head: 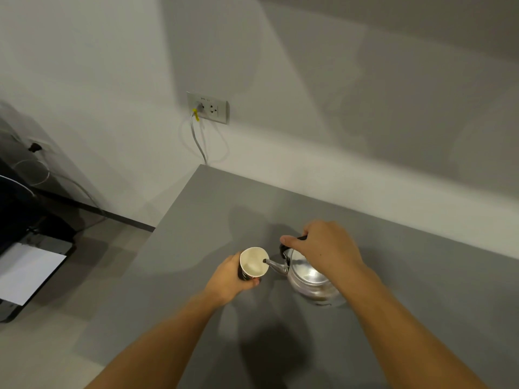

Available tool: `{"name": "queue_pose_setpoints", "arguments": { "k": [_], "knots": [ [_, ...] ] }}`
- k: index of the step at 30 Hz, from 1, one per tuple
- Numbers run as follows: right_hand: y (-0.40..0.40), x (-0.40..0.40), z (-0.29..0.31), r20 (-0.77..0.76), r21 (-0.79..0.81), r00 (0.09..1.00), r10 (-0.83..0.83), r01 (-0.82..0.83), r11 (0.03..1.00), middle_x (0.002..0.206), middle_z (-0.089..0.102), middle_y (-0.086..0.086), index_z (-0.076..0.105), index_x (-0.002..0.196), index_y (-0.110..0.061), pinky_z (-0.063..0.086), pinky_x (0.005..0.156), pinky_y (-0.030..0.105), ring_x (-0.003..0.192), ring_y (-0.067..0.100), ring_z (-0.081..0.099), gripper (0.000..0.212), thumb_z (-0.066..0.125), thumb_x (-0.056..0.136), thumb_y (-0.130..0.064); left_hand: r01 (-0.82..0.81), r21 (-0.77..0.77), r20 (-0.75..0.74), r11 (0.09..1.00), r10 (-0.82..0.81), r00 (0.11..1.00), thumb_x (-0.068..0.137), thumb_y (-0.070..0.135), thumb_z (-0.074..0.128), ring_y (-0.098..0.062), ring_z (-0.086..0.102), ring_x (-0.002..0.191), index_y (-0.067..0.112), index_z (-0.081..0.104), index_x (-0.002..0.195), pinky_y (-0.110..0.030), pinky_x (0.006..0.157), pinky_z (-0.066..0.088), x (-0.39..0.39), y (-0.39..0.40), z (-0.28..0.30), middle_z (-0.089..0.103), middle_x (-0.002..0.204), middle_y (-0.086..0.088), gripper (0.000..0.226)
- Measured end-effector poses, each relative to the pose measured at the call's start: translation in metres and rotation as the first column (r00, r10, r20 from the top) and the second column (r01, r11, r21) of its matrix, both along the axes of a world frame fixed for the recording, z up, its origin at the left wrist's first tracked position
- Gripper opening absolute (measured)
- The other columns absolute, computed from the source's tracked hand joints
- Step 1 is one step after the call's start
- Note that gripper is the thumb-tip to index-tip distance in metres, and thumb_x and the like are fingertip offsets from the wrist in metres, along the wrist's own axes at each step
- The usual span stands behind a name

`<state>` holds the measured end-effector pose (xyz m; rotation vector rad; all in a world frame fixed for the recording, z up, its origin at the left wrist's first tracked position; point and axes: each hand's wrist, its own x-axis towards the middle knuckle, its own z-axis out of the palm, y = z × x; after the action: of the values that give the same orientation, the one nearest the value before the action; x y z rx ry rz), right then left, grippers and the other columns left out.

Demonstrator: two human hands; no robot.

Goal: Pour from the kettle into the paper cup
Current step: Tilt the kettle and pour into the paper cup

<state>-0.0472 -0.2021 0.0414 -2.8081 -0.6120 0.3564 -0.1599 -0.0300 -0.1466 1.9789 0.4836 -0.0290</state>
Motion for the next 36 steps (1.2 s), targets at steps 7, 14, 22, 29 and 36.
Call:
{"name": "queue_pose_setpoints", "arguments": {
  "k": [7,14,22,29,36],
  "knots": [
    [0.015,-0.002,0.009,0.070,-0.115,0.994,0.088,-0.080,0.990,0.051,0.049,0.001,0.046,0.052,-0.017,0.028,0.043,0.029,0.051,0.021,0.047,0.058,0.065,0.085,-0.061,-0.006,0.029,-0.020,1.000,0.007,1.000,0.074,0.038,0.090,-0.016,0.066,0.120,0.028,0.060,0.138,-0.040,0.107,0.054,0.001,-0.002,0.001,0.071,0.129,0.005,0.071],
    [0.025,-0.004,0.017,0.055,-0.158,0.988,0.145,-0.135,0.978,0.055,0.047,0.002,0.044,0.054,-0.018,0.037,0.055,0.030,0.063,0.028,0.054,0.054,0.066,0.086,-0.056,-0.006,0.031,-0.047,1.000,0.008,0.999,0.073,0.041,0.090,-0.015,0.067,0.117,0.030,0.060,0.136,-0.041,0.105,0.055,0.001,-0.002,0.002,0.072,0.125,0.006,0.070],
    [0.036,-0.005,0.018,0.067,-0.188,0.980,0.186,-0.171,0.967,0.051,0.046,0.002,0.044,0.047,-0.019,0.036,0.051,0.031,0.051,0.022,0.048,0.051,0.070,0.081,-0.047,-0.012,0.040,-0.040,0.999,0.014,0.999,0.073,0.039,0.089,-0.018,0.069,0.114,0.029,0.063,0.134,-0.040,0.098,0.058,0.001,-0.004,0.005,0.074,0.121,0.005,0.067],
    [0.043,-0.006,0.016,0.097,-0.204,0.973,0.210,-0.187,0.961,0.050,0.047,0.000,0.045,0.047,-0.020,0.031,0.047,0.029,0.051,0.021,0.048,0.047,0.071,0.078,-0.044,-0.022,0.024,-0.031,0.999,0.023,0.999,0.074,0.037,0.089,-0.020,0.068,0.114,0.027,0.062,0.136,-0.041,0.097,0.058,0.001,-0.006,0.007,0.073,0.123,0.002,0.068],
    [0.050,-0.008,0.018,0.123,-0.231,0.961,0.247,-0.215,0.949,0.053,0.045,0.000,0.046,0.048,-0.019,0.026,0.045,0.027,0.058,0.025,0.052,0.042,0.072,0.076,-0.038,-0.007,0.034,-0.035,0.999,0.008,0.999,0.076,0.036,0.087,-0.019,0.067,0.117,0.027,0.061,0.138,-0.043,0.102,0.056,0.001,-0.007,0.009,0.072,0.125,0.001,0.068]
  ]
}}
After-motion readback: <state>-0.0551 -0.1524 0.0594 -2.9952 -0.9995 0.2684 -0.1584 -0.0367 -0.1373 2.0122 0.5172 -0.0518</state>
